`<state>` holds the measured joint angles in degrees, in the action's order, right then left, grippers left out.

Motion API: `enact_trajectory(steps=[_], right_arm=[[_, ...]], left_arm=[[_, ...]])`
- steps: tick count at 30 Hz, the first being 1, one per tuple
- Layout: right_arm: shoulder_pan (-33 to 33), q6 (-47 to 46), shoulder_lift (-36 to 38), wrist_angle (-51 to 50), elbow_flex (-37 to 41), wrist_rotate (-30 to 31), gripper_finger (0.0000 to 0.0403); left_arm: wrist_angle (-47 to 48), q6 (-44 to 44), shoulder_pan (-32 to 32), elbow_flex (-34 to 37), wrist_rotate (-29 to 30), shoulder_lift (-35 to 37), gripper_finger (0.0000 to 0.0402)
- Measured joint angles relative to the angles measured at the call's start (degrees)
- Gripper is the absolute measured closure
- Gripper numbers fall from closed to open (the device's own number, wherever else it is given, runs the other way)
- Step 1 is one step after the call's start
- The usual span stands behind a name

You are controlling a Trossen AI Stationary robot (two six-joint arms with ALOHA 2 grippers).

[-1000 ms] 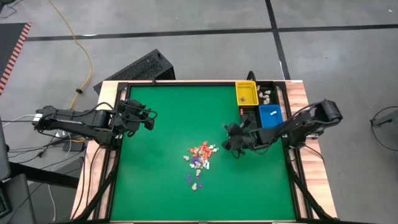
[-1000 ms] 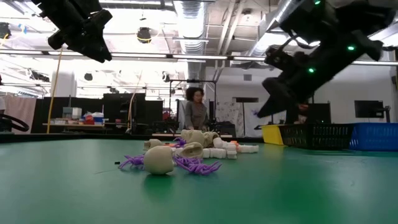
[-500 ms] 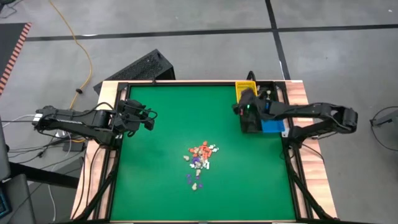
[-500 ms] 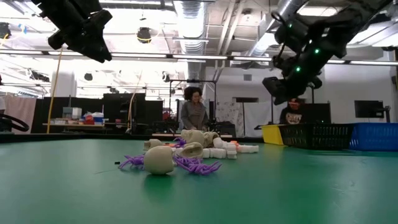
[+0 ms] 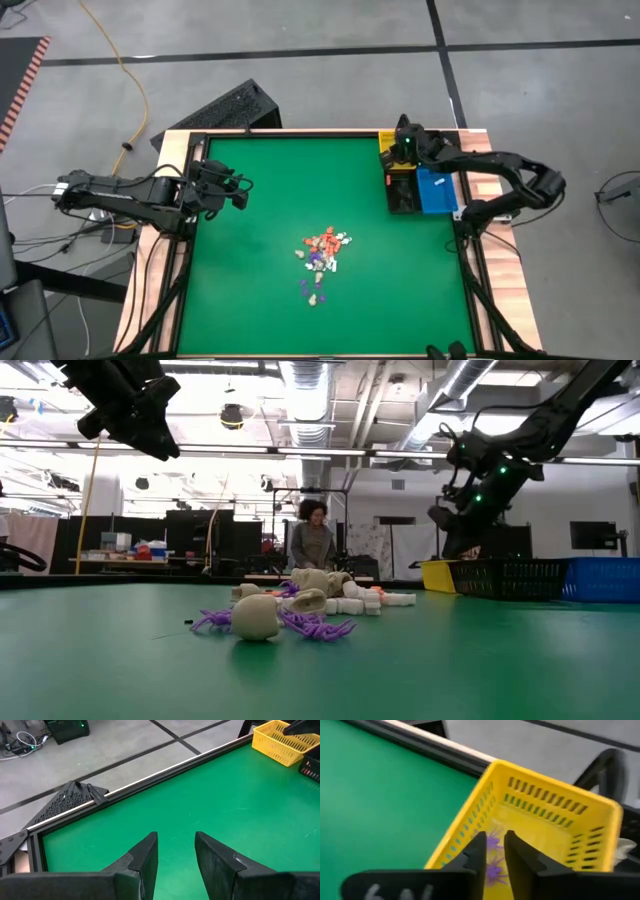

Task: Sort Halloween decoration
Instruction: Put the purple spider toy into the yellow basket, then put the gray skull toy into the top black basket

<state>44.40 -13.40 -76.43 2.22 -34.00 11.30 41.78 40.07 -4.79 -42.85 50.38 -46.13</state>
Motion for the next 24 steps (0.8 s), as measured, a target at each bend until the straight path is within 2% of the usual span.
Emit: enact_trajectory(steps=[4,8,12,16,20,24], right_arm=[[-0.03,0.66,0.27,0.02,0.00,-1.05,0.0272],[-2.60,3.98,3.20,2.03,0.02,-6.45,0.0254],[-9.14,8.42,5.25,5.77,0.02,-16.00,0.0251],[-18.58,9.60,4.75,10.18,0.00,-23.90,0.0253],[-28.97,10.98,2.72,10.29,0.02,-24.46,0.0252],[-37.08,10.92,-0.49,11.73,0.00,-18.70,0.0254]], left_arm=[[-0.02,0.00,0.01,0.00,0.00,0.00,0.0280],[0.03,0.00,0.00,0.00,-0.01,0.00,0.0280],[0.04,0.00,0.01,0.00,0.00,-0.01,0.0280],[0.04,0.00,0.01,0.00,0.05,0.00,0.0280],[0.04,0.00,0.00,0.00,0.47,-0.01,0.0280],[0.46,0.00,0.00,0.00,1.17,-0.01,0.0280]])
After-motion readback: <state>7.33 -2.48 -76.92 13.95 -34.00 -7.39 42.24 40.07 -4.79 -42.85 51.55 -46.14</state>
